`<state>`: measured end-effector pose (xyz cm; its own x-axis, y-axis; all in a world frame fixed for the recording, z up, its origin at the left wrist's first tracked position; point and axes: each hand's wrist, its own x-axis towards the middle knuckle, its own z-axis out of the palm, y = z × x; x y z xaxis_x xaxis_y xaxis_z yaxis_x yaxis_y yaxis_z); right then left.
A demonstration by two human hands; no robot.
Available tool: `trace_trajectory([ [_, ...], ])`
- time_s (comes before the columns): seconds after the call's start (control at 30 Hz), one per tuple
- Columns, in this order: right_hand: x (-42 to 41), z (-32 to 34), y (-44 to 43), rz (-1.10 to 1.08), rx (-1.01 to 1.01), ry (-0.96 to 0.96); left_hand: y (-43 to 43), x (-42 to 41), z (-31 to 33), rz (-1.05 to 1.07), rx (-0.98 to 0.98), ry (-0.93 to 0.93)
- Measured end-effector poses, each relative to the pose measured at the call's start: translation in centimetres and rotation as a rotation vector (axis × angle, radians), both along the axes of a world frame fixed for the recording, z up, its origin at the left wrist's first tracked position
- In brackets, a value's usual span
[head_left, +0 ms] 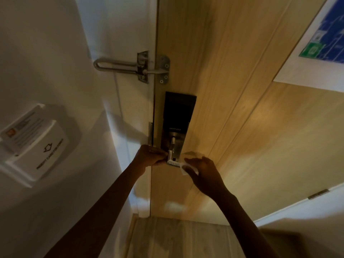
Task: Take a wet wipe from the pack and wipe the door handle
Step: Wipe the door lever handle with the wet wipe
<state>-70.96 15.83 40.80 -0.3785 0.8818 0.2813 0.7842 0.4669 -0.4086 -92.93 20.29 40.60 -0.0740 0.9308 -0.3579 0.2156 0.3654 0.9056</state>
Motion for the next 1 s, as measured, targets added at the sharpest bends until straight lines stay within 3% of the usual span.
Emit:
trace_trajectory([
  [0.13,-0.1,-0.5,0.4,0.04,0.05,-0.095,0.0,0.1,0.1,0.009,-0.005,-0.039],
  [0.5,1.4,-0.5,1.1,0.065,0.04,-0.074,0.0,0.3,0.3,-0.024,0.043,0.06],
  [0.8,3.1,-0.8,0.8,-0.019,-0.088,0.056,-0.4,0.3,0.4,0.018,0.012,-0.029],
  [1.0,1.4,-1.2,1.1,-0.092,-0.016,0.281,-0.7,0.2,0.6,0.005,0.03,-0.023],
])
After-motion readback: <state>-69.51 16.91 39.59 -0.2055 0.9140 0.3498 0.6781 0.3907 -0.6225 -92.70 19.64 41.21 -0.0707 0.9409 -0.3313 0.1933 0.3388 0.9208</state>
